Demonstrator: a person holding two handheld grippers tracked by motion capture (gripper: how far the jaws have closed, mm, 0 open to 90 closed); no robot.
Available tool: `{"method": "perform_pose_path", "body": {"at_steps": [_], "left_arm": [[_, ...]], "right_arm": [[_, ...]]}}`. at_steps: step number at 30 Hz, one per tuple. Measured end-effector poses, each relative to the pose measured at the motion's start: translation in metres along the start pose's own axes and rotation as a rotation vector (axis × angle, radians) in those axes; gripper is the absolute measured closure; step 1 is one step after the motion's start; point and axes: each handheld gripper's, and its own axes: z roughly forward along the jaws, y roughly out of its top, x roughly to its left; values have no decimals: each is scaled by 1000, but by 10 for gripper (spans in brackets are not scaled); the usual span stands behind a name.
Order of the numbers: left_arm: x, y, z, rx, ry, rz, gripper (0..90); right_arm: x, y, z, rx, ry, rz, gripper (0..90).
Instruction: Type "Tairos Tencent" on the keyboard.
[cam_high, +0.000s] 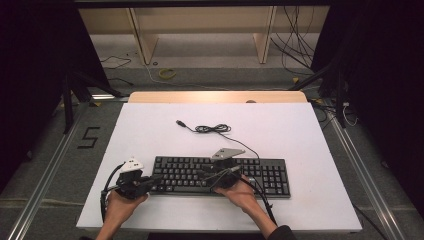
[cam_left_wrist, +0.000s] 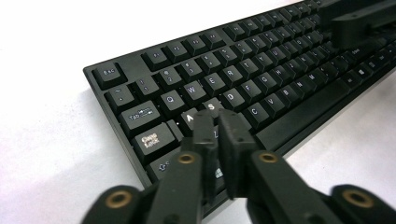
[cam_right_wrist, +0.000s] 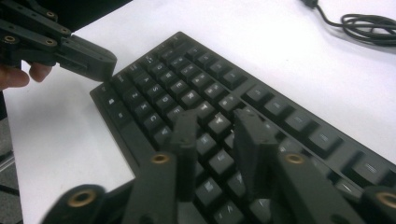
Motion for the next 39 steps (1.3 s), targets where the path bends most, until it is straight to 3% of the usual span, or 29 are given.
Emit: {"method": "perform_pose_path", "body": {"at_steps": [11, 24, 39], "left_arm": [[4, -1, 4, 46, 21, 3, 894], [7, -2, 6, 62, 33, -7, 893], [9, -2, 9, 82, 39, -12, 894]], "right_arm": [[4, 12, 28, 34, 12, 1, 900], [7, 19, 51, 84, -2, -8, 900], [7, 20, 60, 98, -5, 0, 900]]}}
